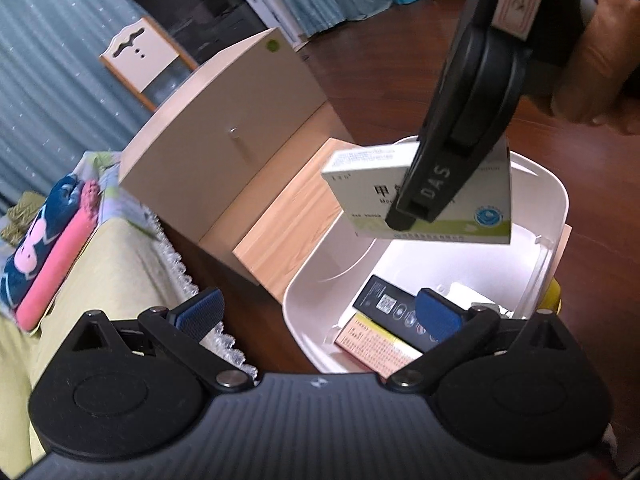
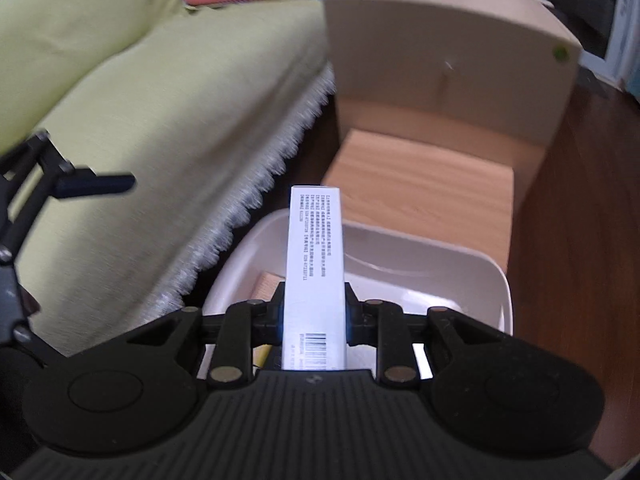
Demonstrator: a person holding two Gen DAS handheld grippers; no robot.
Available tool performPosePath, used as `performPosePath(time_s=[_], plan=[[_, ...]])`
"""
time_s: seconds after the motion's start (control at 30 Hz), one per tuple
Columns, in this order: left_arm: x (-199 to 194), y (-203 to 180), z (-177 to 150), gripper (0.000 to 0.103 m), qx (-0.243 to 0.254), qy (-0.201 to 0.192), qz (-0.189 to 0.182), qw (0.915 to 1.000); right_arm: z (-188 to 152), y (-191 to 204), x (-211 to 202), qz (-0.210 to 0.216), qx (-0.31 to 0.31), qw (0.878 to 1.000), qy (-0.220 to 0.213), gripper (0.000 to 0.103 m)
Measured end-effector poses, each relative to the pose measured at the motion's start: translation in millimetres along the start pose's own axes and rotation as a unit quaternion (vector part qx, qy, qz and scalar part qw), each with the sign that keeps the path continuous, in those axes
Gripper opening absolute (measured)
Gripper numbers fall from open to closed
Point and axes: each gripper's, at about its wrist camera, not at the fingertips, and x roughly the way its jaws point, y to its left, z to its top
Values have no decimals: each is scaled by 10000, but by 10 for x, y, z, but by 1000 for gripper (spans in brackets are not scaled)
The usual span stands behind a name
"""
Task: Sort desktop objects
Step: 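Carry the white medicine box with the right gripper over the white bin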
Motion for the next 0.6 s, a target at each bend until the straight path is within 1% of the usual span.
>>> performPosePath(time_s=[0.1,0.17,0.3,0.47,0.6], plan=[[104,-45,-12,103,-4,3,-35,10000,-95,-100,137,-78,207,9997,96,22],[174,-68,-23,103,75,-34,6,10000,-135,-146,223,-171,292,9994,104,22],[260,-90,-33,103,214,-135,-119,9996,-211,-253,435,-307,486,9982,180,22],[308,-152,-97,103,724,-513,-183,9959,-356,-351,624,-414,639,9966,314,22],[415,-195,-156,103,782,-369,-260,9959,-449,-373,750,-422,742,9954,429,22]])
